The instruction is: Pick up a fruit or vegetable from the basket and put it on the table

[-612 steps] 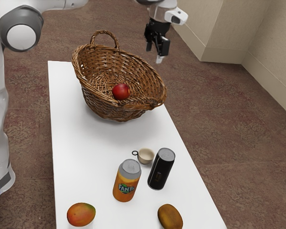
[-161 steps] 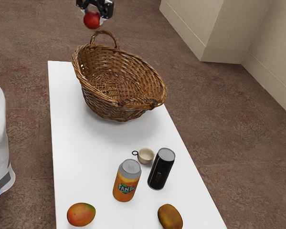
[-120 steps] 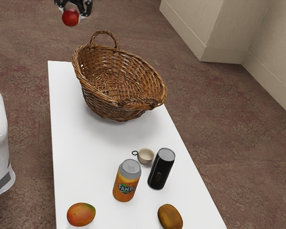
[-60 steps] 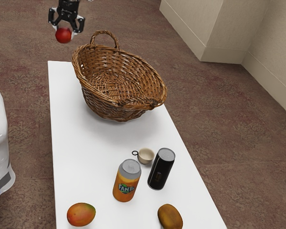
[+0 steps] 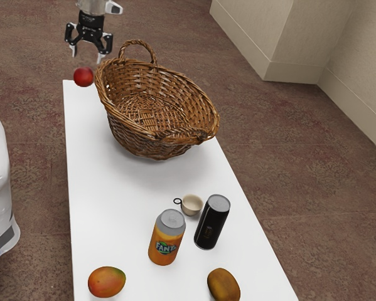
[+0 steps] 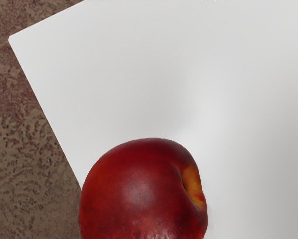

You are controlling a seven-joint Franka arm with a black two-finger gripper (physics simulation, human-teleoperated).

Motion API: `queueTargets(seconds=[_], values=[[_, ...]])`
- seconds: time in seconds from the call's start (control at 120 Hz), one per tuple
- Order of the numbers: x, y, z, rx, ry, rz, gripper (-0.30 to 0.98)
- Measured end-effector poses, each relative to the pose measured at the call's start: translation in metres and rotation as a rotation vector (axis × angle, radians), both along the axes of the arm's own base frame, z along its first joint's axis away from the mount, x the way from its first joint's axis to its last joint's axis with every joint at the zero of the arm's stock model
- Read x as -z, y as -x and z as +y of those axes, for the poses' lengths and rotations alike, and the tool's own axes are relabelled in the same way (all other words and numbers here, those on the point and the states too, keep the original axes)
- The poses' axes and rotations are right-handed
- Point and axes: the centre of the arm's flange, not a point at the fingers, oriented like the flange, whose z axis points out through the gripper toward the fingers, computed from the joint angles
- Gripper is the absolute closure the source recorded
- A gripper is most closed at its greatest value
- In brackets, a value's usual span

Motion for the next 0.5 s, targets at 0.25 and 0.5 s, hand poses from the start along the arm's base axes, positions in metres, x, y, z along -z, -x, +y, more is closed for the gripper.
queueTargets(seconds=[0.25, 0.5], values=[[0.009, -0.007, 0.002, -0.001, 0.010, 0.002, 0.02], [0.010, -0.015, 0.004, 0.003, 0.027, 0.001, 0.00]])
